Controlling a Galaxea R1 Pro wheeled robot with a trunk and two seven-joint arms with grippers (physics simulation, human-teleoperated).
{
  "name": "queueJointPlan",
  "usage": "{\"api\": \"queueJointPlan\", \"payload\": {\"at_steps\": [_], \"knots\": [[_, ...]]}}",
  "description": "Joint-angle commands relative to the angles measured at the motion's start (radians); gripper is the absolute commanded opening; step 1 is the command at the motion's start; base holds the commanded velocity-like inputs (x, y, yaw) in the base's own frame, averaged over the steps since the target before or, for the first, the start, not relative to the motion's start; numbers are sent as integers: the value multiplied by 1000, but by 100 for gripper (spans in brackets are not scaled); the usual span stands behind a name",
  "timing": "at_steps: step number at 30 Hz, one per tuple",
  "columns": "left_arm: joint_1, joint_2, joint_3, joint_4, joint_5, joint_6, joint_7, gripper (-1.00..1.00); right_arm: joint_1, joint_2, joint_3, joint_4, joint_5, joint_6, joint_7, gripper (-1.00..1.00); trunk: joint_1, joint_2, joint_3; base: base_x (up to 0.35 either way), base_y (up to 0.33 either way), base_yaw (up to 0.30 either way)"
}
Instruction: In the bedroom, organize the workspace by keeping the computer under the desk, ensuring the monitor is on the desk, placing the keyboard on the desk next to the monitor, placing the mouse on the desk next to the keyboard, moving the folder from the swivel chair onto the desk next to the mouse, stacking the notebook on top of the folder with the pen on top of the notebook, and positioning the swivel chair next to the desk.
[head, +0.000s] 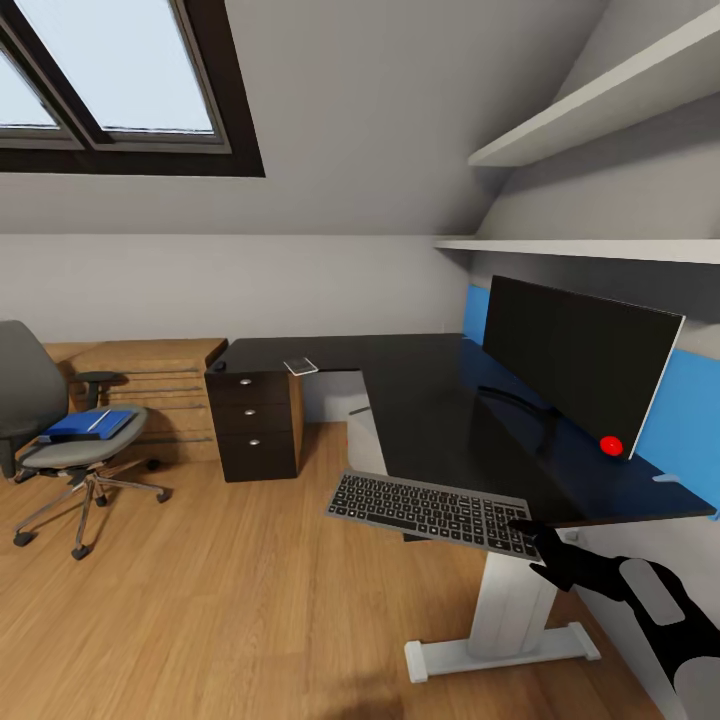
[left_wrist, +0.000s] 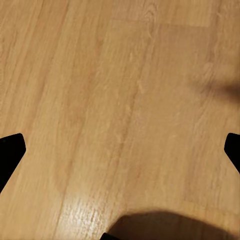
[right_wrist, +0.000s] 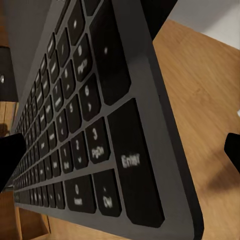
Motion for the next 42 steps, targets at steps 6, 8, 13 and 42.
{"api": "queueJointPlan", "payload": {"at_steps": [6,8,13,42], "knots": [[-1,0,-9,0,9,-4,4,100,-1,0,-4,0,7,5,6,-100,0,-1,-1,0,0,0],[-1,0,-9,0,9,-4,4,100,-1,0,-4,0,8,5,6,-100,0,-1,-1,0,0,0],[-1,0,-9,0,9,-4,4,100,-1,-1,-4,1,9,5,6,-100,0,-1,-1,0,0,0],[-1,-1,-10,0,9,-2,4,100,-1,2,-3,-8,10,4,8,-100,-96,174,77,0,0,0]]}}
